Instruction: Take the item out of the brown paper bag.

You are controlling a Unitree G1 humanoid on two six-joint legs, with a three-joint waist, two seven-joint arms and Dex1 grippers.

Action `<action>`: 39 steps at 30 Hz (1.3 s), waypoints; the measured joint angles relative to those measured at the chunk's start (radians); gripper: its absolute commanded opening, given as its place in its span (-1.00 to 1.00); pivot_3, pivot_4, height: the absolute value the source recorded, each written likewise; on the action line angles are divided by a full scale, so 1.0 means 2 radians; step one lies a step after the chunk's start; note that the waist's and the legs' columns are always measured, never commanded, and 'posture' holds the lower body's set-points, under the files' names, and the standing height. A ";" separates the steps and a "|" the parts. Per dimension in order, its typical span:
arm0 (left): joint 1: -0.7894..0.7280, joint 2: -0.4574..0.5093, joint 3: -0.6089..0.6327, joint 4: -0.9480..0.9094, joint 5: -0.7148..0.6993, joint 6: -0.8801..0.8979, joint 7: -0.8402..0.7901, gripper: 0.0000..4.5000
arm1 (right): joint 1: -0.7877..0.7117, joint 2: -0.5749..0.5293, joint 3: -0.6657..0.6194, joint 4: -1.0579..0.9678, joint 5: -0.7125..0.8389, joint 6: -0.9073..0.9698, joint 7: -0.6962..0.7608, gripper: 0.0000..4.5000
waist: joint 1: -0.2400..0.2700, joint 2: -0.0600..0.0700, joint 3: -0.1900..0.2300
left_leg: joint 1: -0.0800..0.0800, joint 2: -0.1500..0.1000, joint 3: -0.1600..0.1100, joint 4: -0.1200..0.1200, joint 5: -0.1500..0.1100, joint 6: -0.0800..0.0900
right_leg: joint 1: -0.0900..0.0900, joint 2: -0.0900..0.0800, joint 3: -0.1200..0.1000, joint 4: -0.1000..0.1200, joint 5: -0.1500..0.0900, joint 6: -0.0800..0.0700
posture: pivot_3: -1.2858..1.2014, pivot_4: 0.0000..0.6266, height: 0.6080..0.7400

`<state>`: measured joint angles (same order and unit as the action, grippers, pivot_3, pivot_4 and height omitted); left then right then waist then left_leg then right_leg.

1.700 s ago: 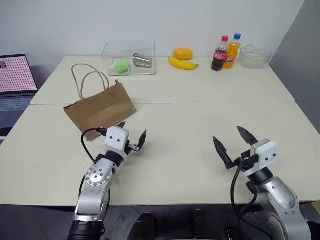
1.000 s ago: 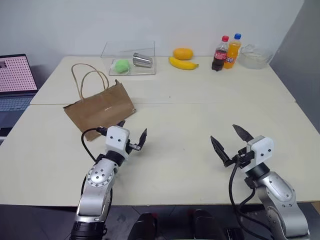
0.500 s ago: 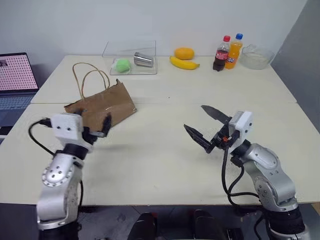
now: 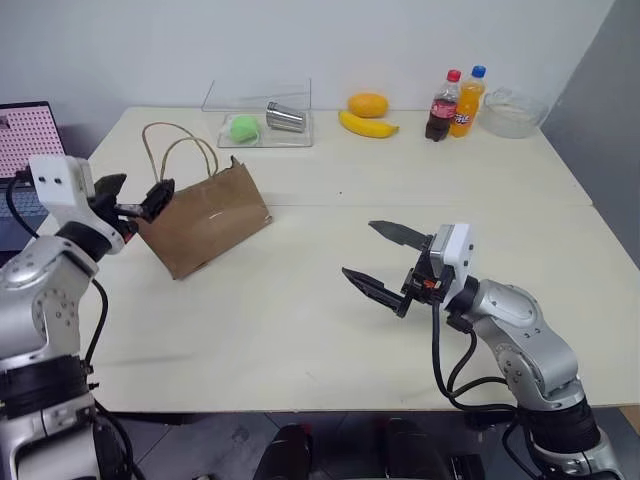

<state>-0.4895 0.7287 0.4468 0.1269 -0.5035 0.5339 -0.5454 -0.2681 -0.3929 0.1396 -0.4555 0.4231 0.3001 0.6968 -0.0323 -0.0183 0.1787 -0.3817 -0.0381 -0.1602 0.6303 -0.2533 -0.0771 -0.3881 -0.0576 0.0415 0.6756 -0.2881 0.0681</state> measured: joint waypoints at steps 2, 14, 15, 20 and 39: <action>-0.025 0.006 -0.018 0.042 0.010 -0.004 -0.016 0.99 | -0.002 -0.001 0.000 -0.007 0.000 0.005 -0.001 1.00 | 0.000 0.000 0.000 | 0.000 0.000 0.000 0.000 0.000 0.000 | 0.000 0.000 0.000 0.000 0.000 0.000 | 0.03 -0.52 1.00; -0.165 0.012 -0.074 0.245 0.071 -0.076 -0.065 0.99 | -0.016 -0.017 -0.001 -0.016 0.001 0.020 0.001 1.00 | -0.001 -0.001 0.000 | 0.000 0.000 0.000 0.000 0.000 0.000 | -0.001 0.000 0.000 0.000 0.000 0.000 | 0.03 -0.52 1.00; -0.177 0.012 -0.075 0.260 0.075 -0.080 -0.069 0.99 | -0.016 -0.019 -0.002 -0.017 0.002 0.022 0.001 1.00 | -0.001 -0.001 0.001 | 0.000 0.000 0.000 0.000 0.000 0.000 | -0.001 0.000 0.000 0.000 0.000 0.000 | 0.03 -0.52 1.00; -0.216 0.021 -0.078 0.317 0.090 -0.107 -0.080 0.99 | -0.019 -0.026 -0.002 -0.027 0.016 0.031 0.007 1.00 | -0.002 -0.001 0.001 | 0.000 0.000 0.000 0.000 0.000 0.000 | -0.001 0.000 0.000 0.001 0.000 0.000 | 0.03 -0.52 1.00; -0.333 0.023 -0.107 0.507 0.164 -0.237 -0.092 -0.99 | -0.029 -0.042 0.000 -0.030 0.035 0.051 0.026 1.00 | -0.007 -0.002 0.001 | -0.001 0.000 0.000 0.000 0.000 0.000 | -0.001 0.000 0.000 0.001 0.000 0.000 | 0.03 -0.52 1.00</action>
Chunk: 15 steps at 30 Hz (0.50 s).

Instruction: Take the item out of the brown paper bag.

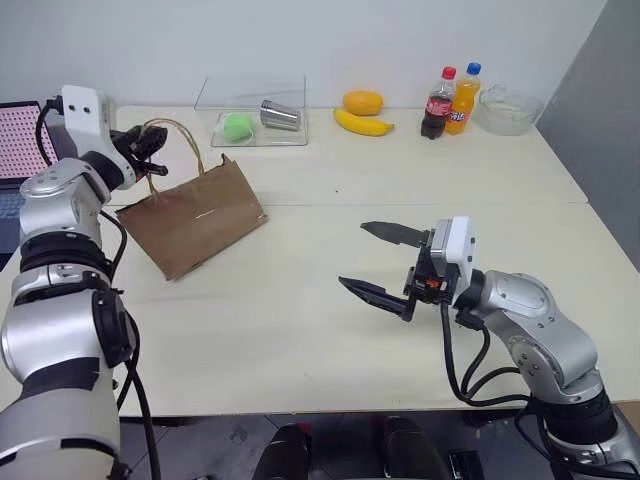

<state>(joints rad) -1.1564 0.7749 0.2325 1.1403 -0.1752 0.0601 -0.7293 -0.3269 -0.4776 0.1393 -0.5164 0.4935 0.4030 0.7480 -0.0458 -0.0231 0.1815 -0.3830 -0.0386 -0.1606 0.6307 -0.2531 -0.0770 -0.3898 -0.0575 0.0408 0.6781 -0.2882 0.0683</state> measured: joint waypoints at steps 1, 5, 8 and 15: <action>-0.004 0.000 -0.001 0.004 0.000 -0.002 -0.006 -0.99 | 0.001 -0.002 0.000 -0.004 0.000 0.000 0.000 1.00 | 0.000 0.000 0.000 | 0.000 0.000 0.000 0.000 0.000 0.000 | 0.000 0.000 0.000 0.000 0.000 0.000 | 0.03 -0.52 1.00; -0.020 -0.003 -0.004 0.008 0.001 -0.003 -0.050 -0.99 | 0.013 -0.008 -0.001 -0.021 0.001 0.005 -0.004 1.00 | 0.000 -0.001 0.000 | -0.001 0.000 0.000 0.000 0.000 0.000 | 0.000 0.000 -0.001 0.000 0.000 0.000 | 0.03 -0.52 1.00; -0.039 -0.006 -0.006 0.008 0.001 -0.003 -0.085 -0.99 | 0.023 -0.012 -0.003 -0.030 0.001 0.012 -0.006 1.00 | 0.000 -0.001 0.000 | -0.001 0.000 0.000 0.000 0.000 0.000 | 0.000 0.000 -0.001 0.000 0.000 0.000 | 0.03 -0.52 1.00; -0.085 -0.016 -0.024 0.023 0.010 -0.001 -0.149 -0.99 | 0.058 -0.028 -0.021 -0.054 0.009 0.023 -0.014 1.00 | -0.002 -0.001 0.001 | -0.001 0.000 0.000 0.000 0.000 0.000 | 0.000 0.000 -0.001 0.000 0.000 0.000 | 0.03 -0.52 1.00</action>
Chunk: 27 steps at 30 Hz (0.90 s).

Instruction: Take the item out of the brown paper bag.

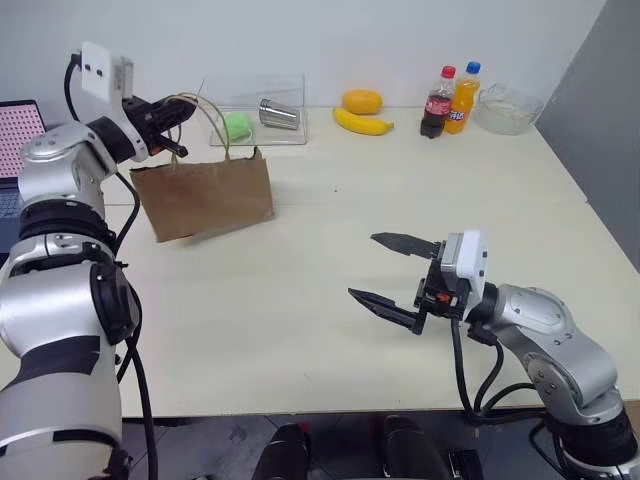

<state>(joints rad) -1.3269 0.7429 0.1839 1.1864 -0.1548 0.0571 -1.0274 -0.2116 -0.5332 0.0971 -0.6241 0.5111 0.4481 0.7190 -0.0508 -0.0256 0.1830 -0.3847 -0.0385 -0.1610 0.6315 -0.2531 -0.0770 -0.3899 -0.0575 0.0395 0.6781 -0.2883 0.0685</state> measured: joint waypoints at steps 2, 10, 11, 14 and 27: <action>-0.015 -0.012 -0.004 0.007 0.004 -0.001 -0.009 -0.99 | 0.007 -0.003 -0.001 -0.007 0.003 0.003 -0.002 1.00 | 0.000 0.000 0.000 | 0.000 0.000 0.000 0.000 0.000 0.000 | 0.000 0.000 0.000 0.000 0.000 0.000 | 0.03 -0.52 1.00; -0.056 -0.064 -0.018 0.041 0.022 -0.017 -0.030 -0.99 | 0.045 -0.005 -0.033 -0.041 0.010 0.018 -0.039 1.00 | -0.002 0.000 0.000 | 0.000 0.000 0.000 0.000 0.000 0.000 | 0.000 0.000 0.000 0.000 0.000 0.000 | 0.03 -0.52 1.00; -0.060 -0.073 -0.020 0.044 0.024 -0.021 -0.030 -0.99 | 0.054 -0.005 -0.038 -0.046 0.010 0.019 -0.046 1.00 | -0.002 -0.001 0.000 | 0.000 0.000 0.000 0.000 0.000 0.000 | 0.000 0.000 0.000 0.000 0.000 0.000 | 0.03 -0.52 1.00; -0.074 -0.102 -0.020 0.055 0.028 -0.025 -0.030 -0.99 | 0.081 -0.005 -0.040 -0.063 0.010 0.023 -0.063 1.00 | -0.002 -0.001 0.000 | -0.001 0.000 0.000 0.001 0.000 0.000 | 0.000 0.000 0.000 0.000 0.000 0.000 | 0.03 -0.52 1.00; -0.092 -0.170 -0.033 0.071 0.055 -0.044 -0.052 -0.99 | 0.141 -0.002 -0.050 -0.125 -0.001 0.034 -0.135 1.00 | -0.004 -0.001 0.001 | -0.001 0.000 0.000 0.002 0.000 0.000 | 0.000 0.000 0.000 0.001 0.000 0.000 | 0.03 -0.52 1.00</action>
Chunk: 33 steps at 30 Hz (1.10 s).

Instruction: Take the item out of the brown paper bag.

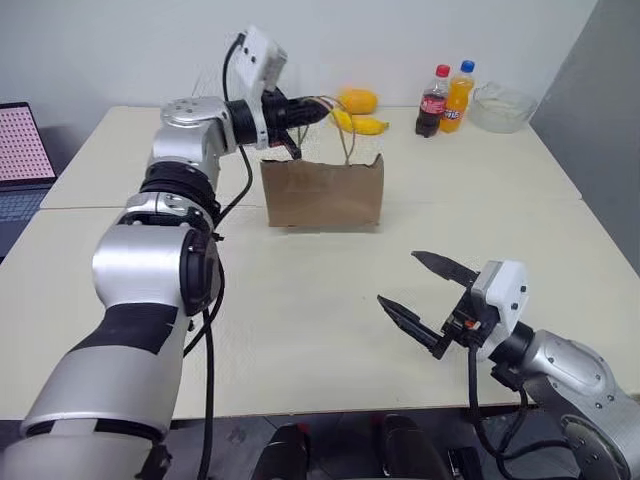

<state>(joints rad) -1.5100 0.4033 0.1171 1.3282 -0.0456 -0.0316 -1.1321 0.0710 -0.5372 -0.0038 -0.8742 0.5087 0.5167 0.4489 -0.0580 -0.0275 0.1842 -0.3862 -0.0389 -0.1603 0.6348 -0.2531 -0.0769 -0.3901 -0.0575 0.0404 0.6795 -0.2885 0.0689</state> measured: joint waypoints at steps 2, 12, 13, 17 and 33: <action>0.000 -0.006 -0.004 0.003 0.007 -0.004 0.000 -0.99 | 0.007 0.002 0.000 -0.007 -0.008 0.000 -0.011 1.00 | 0.000 0.000 0.000 | 0.000 0.000 0.000 0.000 0.000 0.000 | 0.000 0.000 0.000 0.000 0.000 0.000 | 0.03 -0.52 1.00; 0.000 -0.013 -0.016 0.006 0.033 -0.034 0.011 -0.99 | 0.017 0.017 0.019 -0.014 -0.052 0.000 -0.053 1.00 | 0.000 0.000 0.000 | 0.000 0.000 0.000 0.000 0.000 0.000 | 0.000 0.000 0.000 0.000 0.000 0.000 | 0.03 -0.52 1.00; 0.000 -0.013 -0.016 0.007 0.035 -0.037 0.016 -0.99 | 0.016 0.018 0.022 -0.014 -0.052 0.000 -0.053 1.00 | 0.000 0.000 0.000 | 0.000 0.000 0.000 0.000 0.000 0.000 | 0.000 0.000 0.000 0.000 0.000 0.000 | 0.03 -0.52 1.00; 0.000 -0.013 -0.020 0.009 0.047 -0.056 0.037 -0.99 | 0.009 0.019 0.027 -0.014 -0.053 0.000 -0.052 1.00 | 0.000 0.000 0.000 | 0.000 0.000 0.000 0.000 0.000 0.000 | 0.000 0.000 0.000 0.000 0.000 0.000 | 0.03 -0.52 1.00; 0.019 -0.018 -0.031 0.011 0.086 -0.111 0.119 -0.99 | -0.036 0.044 0.054 0.009 -0.063 0.000 -0.052 1.00 | 0.000 0.000 0.000 | 0.000 0.000 0.000 0.001 0.000 0.000 | 0.000 0.000 0.000 0.000 0.000 0.000 | 0.03 -0.52 1.00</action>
<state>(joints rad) -1.4719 0.3669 0.0542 1.3492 0.1267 -0.2527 -0.8948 -0.0015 -0.4494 0.1036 -0.8557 0.3837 0.5169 0.3453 -0.0581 -0.0275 0.1842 -0.3861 -0.0392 -0.1605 0.6369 -0.2532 -0.0768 -0.3898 -0.0574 0.0404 0.6803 -0.2883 0.0687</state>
